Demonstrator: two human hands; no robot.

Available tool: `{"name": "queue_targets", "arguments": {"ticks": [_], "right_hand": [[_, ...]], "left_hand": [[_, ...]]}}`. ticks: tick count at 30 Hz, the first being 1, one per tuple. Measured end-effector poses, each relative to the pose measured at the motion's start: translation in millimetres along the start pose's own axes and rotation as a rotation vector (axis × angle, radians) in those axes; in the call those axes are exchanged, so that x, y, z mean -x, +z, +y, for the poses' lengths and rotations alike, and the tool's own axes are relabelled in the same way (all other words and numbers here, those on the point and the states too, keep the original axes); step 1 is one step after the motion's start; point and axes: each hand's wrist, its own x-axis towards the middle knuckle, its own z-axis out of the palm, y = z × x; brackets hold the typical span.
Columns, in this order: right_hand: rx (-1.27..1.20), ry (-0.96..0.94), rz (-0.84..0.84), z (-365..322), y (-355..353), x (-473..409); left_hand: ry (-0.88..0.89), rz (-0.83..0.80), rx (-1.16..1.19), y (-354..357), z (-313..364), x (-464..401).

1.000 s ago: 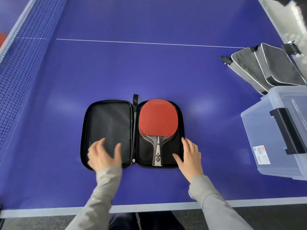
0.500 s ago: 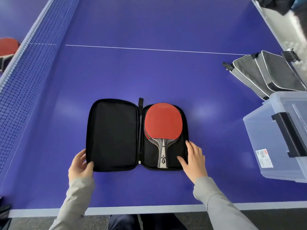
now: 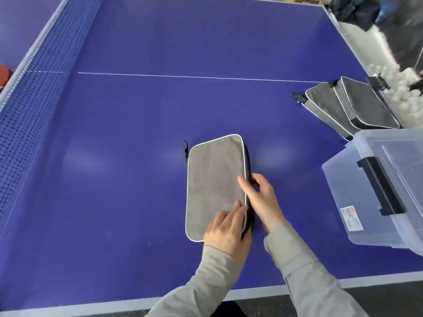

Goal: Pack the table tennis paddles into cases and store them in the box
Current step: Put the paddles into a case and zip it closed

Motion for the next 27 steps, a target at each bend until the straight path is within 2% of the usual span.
{"name": "queue_targets", "arguments": {"ticks": [2,4,6,8,11,13,22,27], "right_hand": [[0.115,0.023,0.072,16.3,-0.4,-9.0],[0.148,0.083,0.084,29.5,-1.8,-14.3],[0.158,0.157,0.066,40.9,-3.4,-18.4],[0.182,0.199,0.059,50.5,-3.1,-21.7],[0.209,0.161,0.044,54.3,-0.2,-20.0],[0.249,0.127,-0.006,55.8,1.2,-19.1],[0.266,0.17,-0.061,64.4,-4.2,-28.1],[0.293,0.173,-0.064,67.0,-5.7,-32.2]], "left_hand": [[0.041,-0.031,-0.027,10.4,-6.3,-1.3],[-0.065,0.016,0.044,9.5,-22.2,-2.8],[-0.358,0.084,0.111,4.0,-47.1,-9.7],[-0.673,0.031,0.201,-2.1,-75.2,-19.5],[-0.95,-0.003,0.494,-5.3,-97.4,-38.6],[-1.073,-0.041,0.653,-3.0,-100.3,-50.2],[-1.131,-0.205,0.73,0.6,-110.7,-74.8],[-1.123,-0.231,0.71,3.8,-106.9,-81.5]]}}
